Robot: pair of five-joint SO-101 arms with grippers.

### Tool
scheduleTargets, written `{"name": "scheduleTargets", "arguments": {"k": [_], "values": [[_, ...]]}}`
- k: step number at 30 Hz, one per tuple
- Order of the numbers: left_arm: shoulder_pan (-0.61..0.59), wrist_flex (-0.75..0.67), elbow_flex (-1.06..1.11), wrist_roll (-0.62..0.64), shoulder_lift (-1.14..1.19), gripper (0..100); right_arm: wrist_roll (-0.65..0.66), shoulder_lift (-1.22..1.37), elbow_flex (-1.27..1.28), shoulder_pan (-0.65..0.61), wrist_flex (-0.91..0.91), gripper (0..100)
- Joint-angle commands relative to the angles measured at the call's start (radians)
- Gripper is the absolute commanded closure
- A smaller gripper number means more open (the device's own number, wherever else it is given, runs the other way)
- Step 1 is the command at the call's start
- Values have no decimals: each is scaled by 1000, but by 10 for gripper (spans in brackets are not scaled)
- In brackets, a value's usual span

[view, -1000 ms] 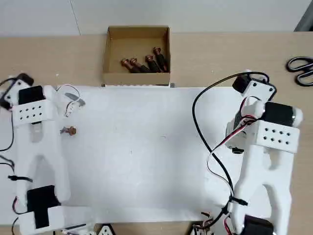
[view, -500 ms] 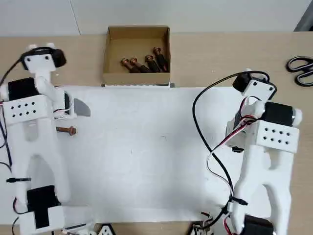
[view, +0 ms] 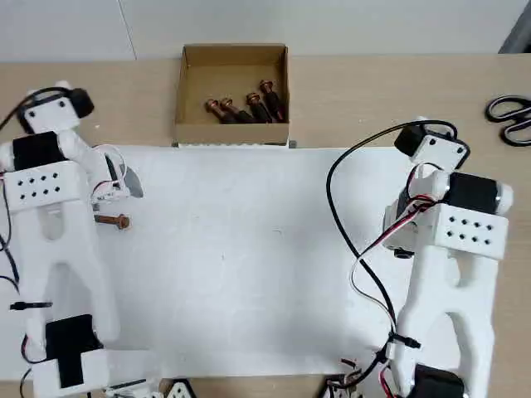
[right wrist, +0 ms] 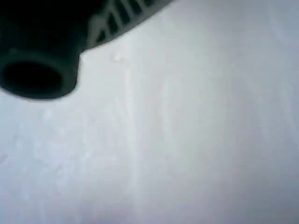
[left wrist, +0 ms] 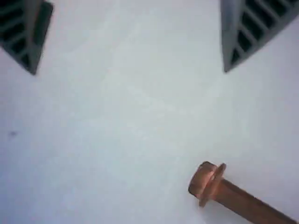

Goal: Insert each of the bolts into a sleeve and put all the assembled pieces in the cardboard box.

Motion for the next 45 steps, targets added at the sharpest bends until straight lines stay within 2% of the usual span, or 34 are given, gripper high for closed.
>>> {"name": "scheduleTargets", "arguments": {"k": [1, 3, 9, 10, 20, 24, 29, 34, 41, 45], "values": [[-2, -21, -38, 8, -40, 803, -6, -38, -8, 10, -1, 995], [3, -20, -38, -109, -34, 825, -6, -38, -8, 10, -1, 995], [-17, -21, -38, -829, -28, 838, -6, -38, -8, 13, -1, 995], [-20, -21, -38, -918, -26, 838, -6, -38, -8, 12, -1, 995], [-61, -60, -30, -1521, -21, 838, -2, -39, -9, 8, 1, 995], [-75, -124, -5, -1694, -21, 838, 6, -84, -9, 7, -1, 995], [-100, -213, 64, -1884, -21, 838, 109, -182, -9, -16, -22, 995], [-100, -331, 159, -1955, 2, 838, 107, -222, -2, -25, -21, 995], [-98, -460, 159, -1958, 126, 838, 110, -222, 3, -24, -31, 995], [-97, -471, 159, -1958, 184, 838, 112, -222, 3, -21, -25, 995]]}}
